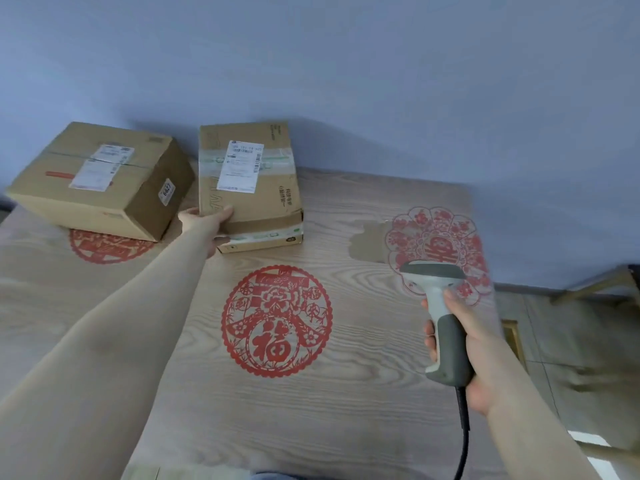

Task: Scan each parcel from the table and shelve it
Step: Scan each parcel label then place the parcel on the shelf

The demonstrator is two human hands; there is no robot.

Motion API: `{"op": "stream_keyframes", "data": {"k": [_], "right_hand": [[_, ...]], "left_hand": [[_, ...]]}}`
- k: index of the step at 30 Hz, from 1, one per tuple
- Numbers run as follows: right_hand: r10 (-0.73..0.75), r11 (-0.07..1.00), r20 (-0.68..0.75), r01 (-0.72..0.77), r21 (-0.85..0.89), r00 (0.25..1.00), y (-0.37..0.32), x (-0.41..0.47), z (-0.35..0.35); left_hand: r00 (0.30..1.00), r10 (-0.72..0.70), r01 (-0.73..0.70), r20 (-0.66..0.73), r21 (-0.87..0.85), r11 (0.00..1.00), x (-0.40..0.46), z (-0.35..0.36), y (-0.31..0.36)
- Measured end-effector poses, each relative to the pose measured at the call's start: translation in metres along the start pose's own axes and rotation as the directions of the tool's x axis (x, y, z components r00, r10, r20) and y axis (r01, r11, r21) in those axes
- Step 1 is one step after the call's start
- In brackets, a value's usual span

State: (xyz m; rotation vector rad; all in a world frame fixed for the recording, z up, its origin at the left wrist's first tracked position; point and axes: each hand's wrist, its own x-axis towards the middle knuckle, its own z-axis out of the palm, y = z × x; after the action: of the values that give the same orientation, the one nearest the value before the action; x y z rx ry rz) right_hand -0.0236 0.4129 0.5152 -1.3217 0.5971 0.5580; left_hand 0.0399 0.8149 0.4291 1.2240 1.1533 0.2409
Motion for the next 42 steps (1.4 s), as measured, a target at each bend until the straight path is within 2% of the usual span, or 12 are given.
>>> {"op": "stream_keyframes", "data": {"k": [7, 9, 12, 17, 20, 23, 36, 42], "right_hand": [[0.047, 0.994, 0.12, -0.035, -0.1, 0.992, -0.015, 0.0, -0.028], [0.048, 0.992, 0.148, -0.03, -0.119, 0.988, -0.019, -0.001, -0.039], [0.056, 0.99, 0.194, -0.029, -0.139, 0.98, -0.02, -0.002, -0.056], [0.1, 0.984, 0.259, -0.058, -0.167, 0.961, -0.015, -0.004, -0.076], [0.102, 0.98, 0.291, -0.045, -0.194, 0.951, -0.01, -0.007, -0.083], [0.103, 0.978, 0.312, -0.039, -0.206, 0.945, -0.007, -0.011, -0.09], [0.126, 0.976, 0.328, -0.057, -0.21, 0.936, 0.003, -0.012, -0.093], [0.118, 0.972, 0.368, -0.032, -0.233, 0.922, 0.009, -0.023, -0.092]], "left_hand": [[1.0, -0.015, 0.013, 0.027, 0.062, 0.998, -0.115, 0.016, -0.081], [0.997, -0.059, 0.057, 0.046, 0.045, 0.997, -0.153, 0.014, -0.109], [0.983, -0.152, 0.141, 0.101, 0.113, 0.984, -0.21, 0.002, -0.149], [0.898, -0.361, 0.282, 0.252, 0.298, 0.912, -0.262, -0.006, -0.179], [0.868, -0.422, 0.353, 0.26, 0.275, 0.894, -0.266, 0.006, -0.176], [0.848, -0.473, 0.441, 0.237, 0.177, 0.88, -0.266, 0.017, -0.176], [0.91, -0.392, 0.396, 0.138, -0.004, 0.918, -0.265, 0.026, -0.178], [0.925, -0.362, 0.363, 0.118, 0.018, 0.932, -0.27, 0.027, -0.175]]}}
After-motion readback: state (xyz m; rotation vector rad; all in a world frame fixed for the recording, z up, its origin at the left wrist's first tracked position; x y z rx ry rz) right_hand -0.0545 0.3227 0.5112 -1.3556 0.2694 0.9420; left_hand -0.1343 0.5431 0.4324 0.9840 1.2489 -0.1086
